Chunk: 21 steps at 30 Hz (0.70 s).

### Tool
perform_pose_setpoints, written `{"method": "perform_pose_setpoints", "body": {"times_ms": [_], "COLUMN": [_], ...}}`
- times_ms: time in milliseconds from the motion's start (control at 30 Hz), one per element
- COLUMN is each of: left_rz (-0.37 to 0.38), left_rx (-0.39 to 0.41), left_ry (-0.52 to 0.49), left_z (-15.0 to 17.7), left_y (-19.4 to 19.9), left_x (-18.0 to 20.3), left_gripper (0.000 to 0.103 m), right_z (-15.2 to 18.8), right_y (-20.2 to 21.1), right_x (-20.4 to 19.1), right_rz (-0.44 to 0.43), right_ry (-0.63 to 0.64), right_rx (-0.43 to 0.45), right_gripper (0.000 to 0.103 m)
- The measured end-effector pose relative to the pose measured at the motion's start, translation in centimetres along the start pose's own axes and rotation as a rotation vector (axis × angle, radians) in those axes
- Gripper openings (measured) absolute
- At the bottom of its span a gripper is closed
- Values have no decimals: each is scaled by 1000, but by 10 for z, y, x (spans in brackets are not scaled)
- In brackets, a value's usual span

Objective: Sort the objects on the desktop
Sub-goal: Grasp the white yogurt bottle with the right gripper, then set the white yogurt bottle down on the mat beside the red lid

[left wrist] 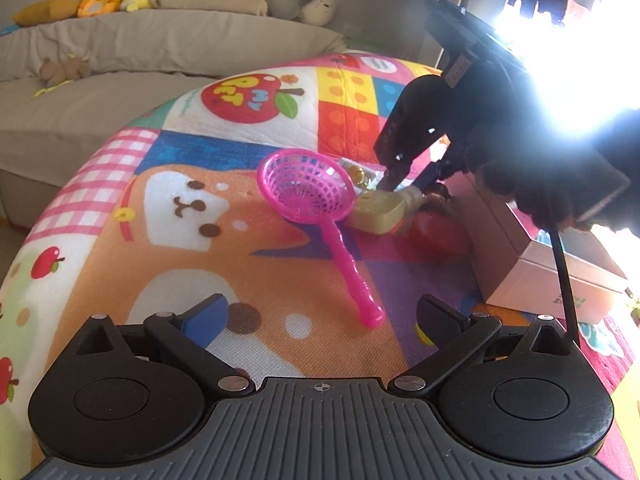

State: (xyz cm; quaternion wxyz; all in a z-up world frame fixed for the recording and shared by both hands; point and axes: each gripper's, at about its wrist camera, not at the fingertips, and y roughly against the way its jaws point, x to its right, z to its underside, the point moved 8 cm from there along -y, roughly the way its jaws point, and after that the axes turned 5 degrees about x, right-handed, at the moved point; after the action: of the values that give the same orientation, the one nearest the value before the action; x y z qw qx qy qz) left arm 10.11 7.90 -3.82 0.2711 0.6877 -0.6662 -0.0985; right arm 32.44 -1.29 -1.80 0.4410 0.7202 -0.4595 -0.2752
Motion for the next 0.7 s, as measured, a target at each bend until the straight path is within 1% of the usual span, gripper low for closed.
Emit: {"method": "perform_pose_setpoints", "body": {"times_ms": [67,233,300,367,433,500,567,633,667,700], "left_rz": [6,31,52,81,108,133,150,160,159,151], "left_rx": [7,24,26,17,13,6,3,2,2,3], "left_ry": [-14,-56,-84,-116,-156,-185,-209,-239,-250,-266], "left_z": [0,0,2,6,12,18,22,27,28,29], "left_y": [1,5,8,11,18,24,29,33,34,34], "left_x": [2,11,16,23,30,36,40,45,47,49], "left_gripper": [103,103,103,103,103,103,103,103,103,103], "right_z": [19,73,93,111,127,143,159,171,176,182], "right_y": [9,39,52,67,76,84,95,113,123,132], "right_x": [-7,-36,-44,-47,-45,-37,-26,-12,-5,1], "right_rz": [-37,-192,-231,-218,-221,-209,-197,-175,-155,-133], "right_ry": [11,35,57,93,102,85,68,51,44,36], "right_rx": [-27,-99,-99,-68,-46,-34,11,100,154,212], "right_gripper": [35,35,34,35,38,44,47,53,61,73]}}
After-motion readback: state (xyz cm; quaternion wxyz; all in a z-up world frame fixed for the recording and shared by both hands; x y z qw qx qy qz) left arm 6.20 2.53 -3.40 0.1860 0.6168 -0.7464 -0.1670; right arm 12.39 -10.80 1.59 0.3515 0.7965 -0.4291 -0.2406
